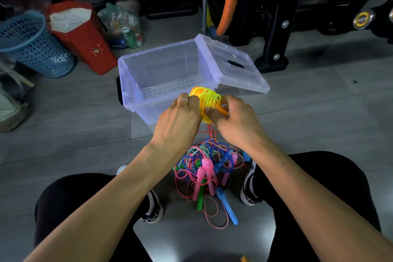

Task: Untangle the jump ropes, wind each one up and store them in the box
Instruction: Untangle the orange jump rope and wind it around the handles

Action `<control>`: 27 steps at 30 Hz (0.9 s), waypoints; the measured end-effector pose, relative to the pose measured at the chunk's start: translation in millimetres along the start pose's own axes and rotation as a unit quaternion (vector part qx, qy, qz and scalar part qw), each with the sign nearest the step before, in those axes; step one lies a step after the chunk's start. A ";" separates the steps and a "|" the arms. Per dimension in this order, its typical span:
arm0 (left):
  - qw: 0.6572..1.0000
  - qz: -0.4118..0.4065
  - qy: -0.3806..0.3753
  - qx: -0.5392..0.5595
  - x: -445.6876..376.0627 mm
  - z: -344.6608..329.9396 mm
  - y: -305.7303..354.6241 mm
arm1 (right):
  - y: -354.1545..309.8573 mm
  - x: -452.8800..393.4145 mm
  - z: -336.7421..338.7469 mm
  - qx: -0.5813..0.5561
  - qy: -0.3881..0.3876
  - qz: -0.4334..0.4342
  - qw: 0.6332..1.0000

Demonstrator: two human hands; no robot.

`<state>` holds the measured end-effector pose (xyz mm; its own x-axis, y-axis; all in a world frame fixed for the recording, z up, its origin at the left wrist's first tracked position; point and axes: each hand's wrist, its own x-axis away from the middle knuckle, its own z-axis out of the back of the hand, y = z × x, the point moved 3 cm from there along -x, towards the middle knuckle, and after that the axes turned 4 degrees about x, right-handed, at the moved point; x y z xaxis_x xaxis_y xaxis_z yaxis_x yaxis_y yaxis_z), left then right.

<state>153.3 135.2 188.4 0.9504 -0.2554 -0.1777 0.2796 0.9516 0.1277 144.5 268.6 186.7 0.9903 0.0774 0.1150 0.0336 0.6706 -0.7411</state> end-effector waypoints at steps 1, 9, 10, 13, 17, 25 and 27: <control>0.999 -0.004 0.014 0.036 -1.5 -1.0 -3.1 | 1.3 -0.5 0.9 0.001 0.001 -0.001 1.000; 0.955 0.072 0.057 0.283 -1.3 8.4 -10.0 | 5.6 4.0 1.2 0.003 -0.005 0.009 1.000; 0.949 0.087 0.049 0.299 -1.4 8.7 -10.8 | 4.8 5.2 2.0 0.005 -0.001 0.014 1.000; 0.929 0.120 0.039 0.348 0.6 16.4 -9.7 | 4.5 6.4 4.4 0.020 0.007 0.032 0.999; 0.864 0.201 0.023 0.461 5.4 18.4 -16.6 | 3.0 4.5 2.3 0.031 0.032 0.070 0.997; 0.953 0.139 0.129 0.238 10.5 4.1 -14.2 | -6.2 1.8 2.7 0.010 0.042 0.065 0.997; 0.959 0.119 0.139 0.217 6.3 1.6 -15.9 | -6.3 0.2 1.8 0.004 0.049 0.060 0.997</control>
<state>155.1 118.2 186.8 0.9382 0.0725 -0.3383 0.1475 0.8006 0.5807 144.3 265.7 192.6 0.9956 0.0851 -0.0404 -0.0871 0.6674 -0.7396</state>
